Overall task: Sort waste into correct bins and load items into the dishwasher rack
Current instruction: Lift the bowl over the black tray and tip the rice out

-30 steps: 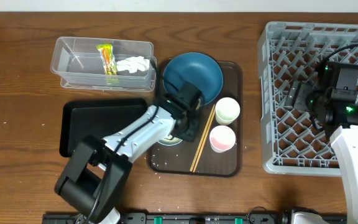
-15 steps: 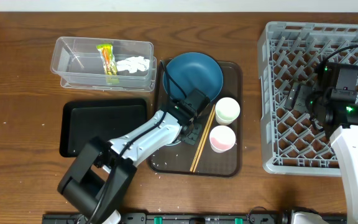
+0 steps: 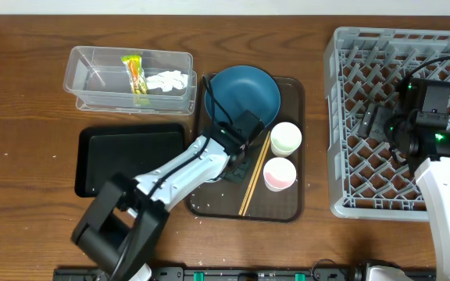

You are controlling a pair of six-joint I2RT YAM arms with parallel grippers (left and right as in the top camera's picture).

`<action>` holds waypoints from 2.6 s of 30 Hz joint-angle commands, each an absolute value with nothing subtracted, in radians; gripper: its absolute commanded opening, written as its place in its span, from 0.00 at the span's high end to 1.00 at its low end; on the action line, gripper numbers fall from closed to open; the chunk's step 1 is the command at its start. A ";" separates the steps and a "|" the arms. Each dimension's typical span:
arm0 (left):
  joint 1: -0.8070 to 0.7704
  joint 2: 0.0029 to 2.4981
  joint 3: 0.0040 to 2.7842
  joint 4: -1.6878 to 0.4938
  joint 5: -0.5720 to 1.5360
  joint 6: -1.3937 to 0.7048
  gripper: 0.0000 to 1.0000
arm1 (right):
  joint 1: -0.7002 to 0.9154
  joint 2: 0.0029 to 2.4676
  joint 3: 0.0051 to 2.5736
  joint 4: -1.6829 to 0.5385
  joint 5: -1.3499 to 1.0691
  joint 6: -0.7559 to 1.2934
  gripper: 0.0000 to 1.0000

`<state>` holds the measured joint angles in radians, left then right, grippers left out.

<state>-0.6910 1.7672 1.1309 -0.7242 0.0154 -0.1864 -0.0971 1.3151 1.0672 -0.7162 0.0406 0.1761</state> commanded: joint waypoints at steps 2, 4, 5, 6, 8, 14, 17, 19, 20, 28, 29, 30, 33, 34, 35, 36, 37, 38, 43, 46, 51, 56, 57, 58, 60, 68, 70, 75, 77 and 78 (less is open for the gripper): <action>-0.682 1.652 1.169 -0.763 0.010 -0.189 0.94 | -0.102 1.303 1.088 -0.719 0.041 0.186 0.14; -0.665 1.602 1.169 -0.772 0.010 -0.189 0.94 | -0.102 1.303 1.088 -0.719 0.040 0.186 0.14; -0.652 1.574 1.169 -0.778 0.011 -0.189 0.94 | -0.102 1.303 1.088 -0.719 0.040 0.186 0.14; -0.640 1.550 1.169 -0.782 0.010 -0.189 0.94 | -0.102 1.303 1.088 -0.719 0.040 0.186 0.14; -0.598 1.498 1.169 -0.789 0.012 -0.189 0.94 | -0.102 1.303 1.088 -0.719 0.040 0.186 0.14; -0.407 1.431 1.168 -0.799 0.212 -0.183 0.94 | -0.102 1.303 1.088 -0.735 0.040 0.186 0.13; -0.276 1.433 1.146 -0.793 0.399 -0.131 0.94 | -0.102 1.303 1.088 -0.745 0.040 0.186 0.13; -0.189 1.434 1.118 -0.783 0.506 -0.100 0.94 | -0.102 1.303 1.088 -0.747 0.040 0.186 0.13; -0.149 1.435 1.106 -0.779 0.551 -0.084 0.94 | -0.102 1.303 1.088 -0.749 0.040 0.186 0.13; 0.142 1.446 1.002 -0.776 0.955 0.123 0.94 | -0.101 1.303 1.088 -0.756 0.039 0.187 0.13; 0.168 1.450 0.991 -0.775 0.987 0.142 0.94 | -0.100 1.303 1.088 -0.760 0.036 0.187 0.13; 0.192 1.453 0.979 -0.771 1.019 0.154 0.94 | -0.097 1.303 1.088 -0.765 0.030 0.187 0.13; 0.271 1.473 0.934 -0.715 1.184 0.183 0.94 | -0.096 1.303 1.088 -0.775 0.004 0.187 0.13; 0.289 1.482 0.921 -0.693 1.242 0.183 0.94 | -0.096 1.303 1.088 -0.776 0.002 0.187 0.13; 0.310 1.494 0.907 -0.670 1.308 0.183 0.94 | -0.096 1.303 1.088 -0.776 0.002 0.187 0.13; 0.329 1.510 0.893 -0.649 1.365 0.183 0.94 | -0.096 1.303 1.088 -0.778 0.002 0.186 0.13; 0.342 1.520 0.885 -0.641 1.394 0.183 0.94 | -0.096 1.303 1.088 -0.780 0.002 0.186 0.13; 0.353 1.533 0.881 -0.642 1.412 0.183 0.94 | -0.098 1.303 1.088 -0.783 0.002 0.186 0.13; 0.407 1.594 0.879 -0.642 1.574 0.183 0.94 | -0.098 1.303 1.088 -0.788 0.002 0.186 0.12; 0.446 1.610 0.879 -0.644 1.572 0.076 0.94 | -0.097 1.303 1.088 -0.790 0.002 0.186 0.13; 0.520 1.613 0.879 -0.647 1.573 -0.114 0.94 | -0.098 1.303 1.088 -0.793 0.003 0.186 0.13; 0.578 1.612 0.879 -0.644 1.570 -0.320 0.94 | -0.098 1.303 1.088 -0.797 0.002 0.186 0.13; 0.587 1.612 0.879 -0.636 1.568 -0.324 0.94 | -0.098 1.303 1.088 -0.796 0.002 0.186 0.13; 0.593 1.612 0.879 -0.634 1.561 -0.325 0.94 | -0.098 1.303 1.088 -0.796 0.002 0.186 0.13; 0.606 1.613 0.879 -0.635 1.560 -0.325 0.94 | -0.097 1.303 1.088 -0.797 0.002 0.186 0.13; 0.610 1.612 0.879 -0.609 1.291 -0.331 0.94 | -0.098 1.303 1.088 -0.809 0.003 0.186 0.13; 0.596 1.609 0.879 -0.586 1.496 -0.206 0.94 | -0.098 1.303 1.088 -0.814 0.003 0.186 0.13; 0.588 1.607 0.879 -0.562 1.390 -0.209 0.94 | -0.098 1.303 1.088 -0.809 0.002 0.186 0.12; 0.574 1.604 0.879 -0.551 1.541 -0.125 0.94 | -0.098 1.303 1.088 -0.817 0.002 0.186 0.13; 0.563 1.602 0.881 -0.551 1.571 -0.104 0.94 | -0.098 1.303 1.088 -0.820 0.003 0.186 0.13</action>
<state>0.5835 1.6085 0.8761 -0.5552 1.4628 -0.1871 -0.0967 1.3148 1.0672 -0.8150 0.0067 0.1761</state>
